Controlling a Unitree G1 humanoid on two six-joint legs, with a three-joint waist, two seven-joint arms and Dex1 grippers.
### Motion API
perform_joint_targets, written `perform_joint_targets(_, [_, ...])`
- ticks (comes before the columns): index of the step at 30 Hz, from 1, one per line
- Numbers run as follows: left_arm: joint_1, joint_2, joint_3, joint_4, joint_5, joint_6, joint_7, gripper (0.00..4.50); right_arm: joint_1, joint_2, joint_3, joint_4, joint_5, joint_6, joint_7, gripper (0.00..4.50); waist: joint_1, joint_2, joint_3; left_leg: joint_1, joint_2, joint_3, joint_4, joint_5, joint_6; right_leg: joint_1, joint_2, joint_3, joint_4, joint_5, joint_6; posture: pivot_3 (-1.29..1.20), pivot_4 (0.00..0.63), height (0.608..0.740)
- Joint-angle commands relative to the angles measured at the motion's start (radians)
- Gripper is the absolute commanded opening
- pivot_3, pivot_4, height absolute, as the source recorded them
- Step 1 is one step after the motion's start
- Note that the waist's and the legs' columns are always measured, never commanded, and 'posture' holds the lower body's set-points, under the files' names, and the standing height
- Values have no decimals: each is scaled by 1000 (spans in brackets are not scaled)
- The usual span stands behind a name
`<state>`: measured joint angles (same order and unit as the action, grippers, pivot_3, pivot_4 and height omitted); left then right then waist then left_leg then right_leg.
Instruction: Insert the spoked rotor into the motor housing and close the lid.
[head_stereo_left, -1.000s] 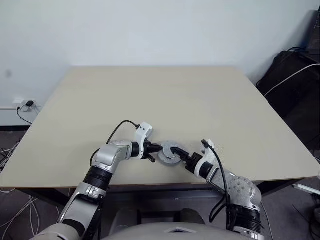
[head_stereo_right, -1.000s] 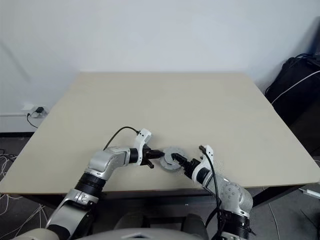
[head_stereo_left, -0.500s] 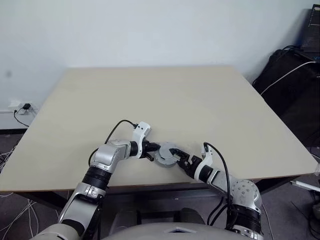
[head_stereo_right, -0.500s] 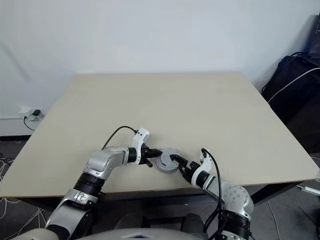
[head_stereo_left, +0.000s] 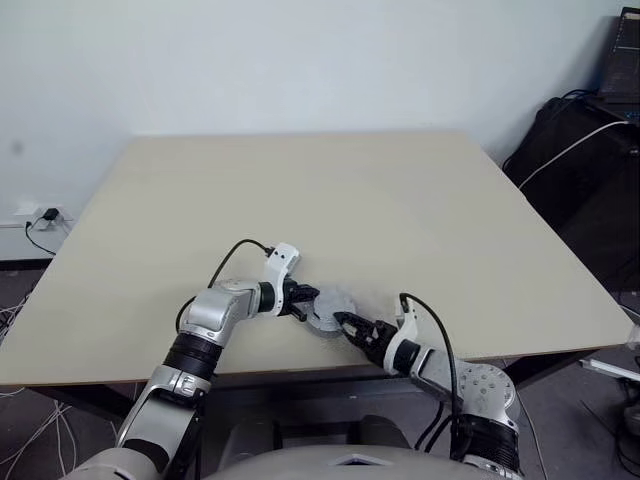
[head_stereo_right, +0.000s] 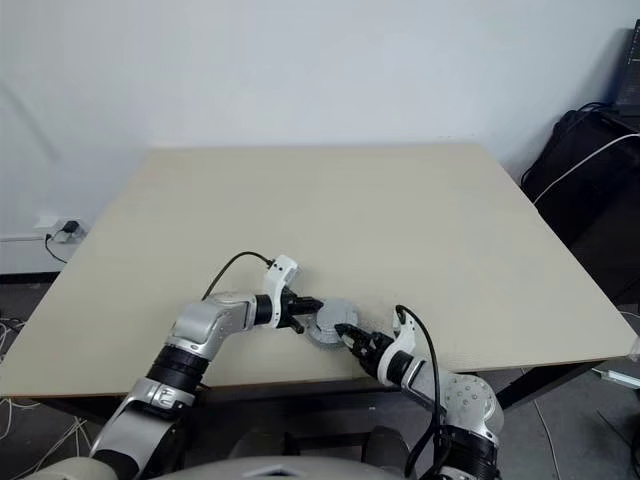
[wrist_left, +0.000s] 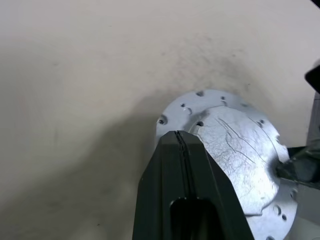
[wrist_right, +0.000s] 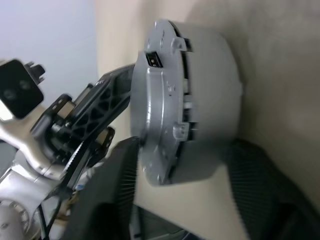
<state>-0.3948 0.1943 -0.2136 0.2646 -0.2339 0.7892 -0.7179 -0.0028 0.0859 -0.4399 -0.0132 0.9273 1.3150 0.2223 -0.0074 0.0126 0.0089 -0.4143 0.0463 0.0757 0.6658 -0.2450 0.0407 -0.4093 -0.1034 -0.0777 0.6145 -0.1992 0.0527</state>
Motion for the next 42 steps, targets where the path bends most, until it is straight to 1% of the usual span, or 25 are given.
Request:
perform_joint_targets(1, [20,-25,-52,-15,-9,17,-22,0,-28,54,32,-27,72,-5,26,1785,-2,0,0,0,0,0,0,0,0,0,0,0,0,0,0,0,0,740])
perform_joint_targets(2, [21,-25,-51,-17,-8,17,-22,0,-29,55,32,-23,69,-15,23,1514,-2,0,0,0,0,0,0,0,0,0,0,0,0,0,0,0,0,740])
perform_joint_targets(7, [27,-25,-52,-24,-6,21,-23,0,-24,64,31,-27,66,-42,7,1514,-1,1,0,0,-1,0,0,-1,-1,0,0,1,0,0,0,0,0,740])
perform_joint_targets(8, [28,-25,-51,-25,-5,22,-23,0,-22,64,33,-30,69,-39,5,1326,-1,1,0,0,-1,0,0,-1,-1,0,0,1,0,0,0,0,0,740])
perform_joint_targets(19, [42,-30,-37,-41,-10,21,-17,0,-3,58,39,-42,83,-45,-29,1324,-1,1,-1,0,-1,0,0,-1,-1,0,0,2,0,0,0,0,0,740])
perform_joint_targets(22, [80,-31,-6,-106,-16,6,15,0,6,55,41,-47,88,-50,-33,1324,-3,2,-1,0,-1,0,0,-1,-1,-1,0,2,0,0,0,0,0,740])
perform_joint_targets(24, [112,-56,45,-156,-8,-47,92,0,13,52,42,-52,95,-52,-35,1324,-2,2,-1,0,-1,0,-1,-1,-1,-1,0,3,-1,0,0,0,0,740])
perform_joint_targets(25, [125,-85,96,-180,-23,-68,140,0,16,52,43,-55,99,-54,-37,1324,-2,2,0,0,-1,1,-2,-1,-1,-2,0,4,-1,0,0,0,0,740])
perform_joint_targets(28, [177,-196,256,-274,-97,-168,268,0,25,49,46,-63,116,-57,-45,1319,-1,-1,2,-2,0,1,-1,0,0,-3,0,4,-1,0,0,0,0,740])
perform_joint_targets(30, [227,-239,309,-352,-127,-213,315,0,30,45,46,-64,127,-58,-46,1311,-2,-2,3,-2,0,0,-1,-1,-1,-4,0,4,-1,1,0,0,0,740])
perform_joint_targets(32, [267,-274,357,-408,-170,-222,356,0,32,42,47,-64,139,-59,-46,1311,-6,-1,3,-2,0,1,-2,-1,-1,-3,0,5,-1,0,0,0,0,740])
perform_joint_targets(34, [321,-298,406,-462,-261,-194,372,0,33,41,42,-69,162,-59,-46,1310,-7,-1,3,-2,0,2,-3,-1,-1,-3,2,7,-1,0,0,0,0,740])
perform_joint_targets(36, [386,-320,455,-506,-386,-152,364,0,31,45,31,-75,206,-57,-41,1310,-7,-1,4,-2,1,1,-3,-1,-1,-3,4,7,-1,0,0,0,0,740])
perform_joint_targets(38, [451,-325,466,-541,-482,-117,351,0,30,46,27,-87,253,-53,-32,1310,-5,-3,8,-3,1,1,-3,-2,-1,-5,4,7,-2,0,0,0,0,740])
perform_joint_targets(40, [528,-333,471,-563,-641,-20,339,0,24,53,23,-101,319,-53,-32,1310,-4,-4,10,-3,1,1,-2,-2,-1,-5,4,7,-2,0,0,0,0,740])
perform_joint_targets(42, [594,-339,458,-576,-743,25,329,0,12,57,30,-112,364,-66,-45,1310,-5,-4,11,-3,1,1,-1,-3,-1,-5,3,7,-3,0,0,0,0,740])
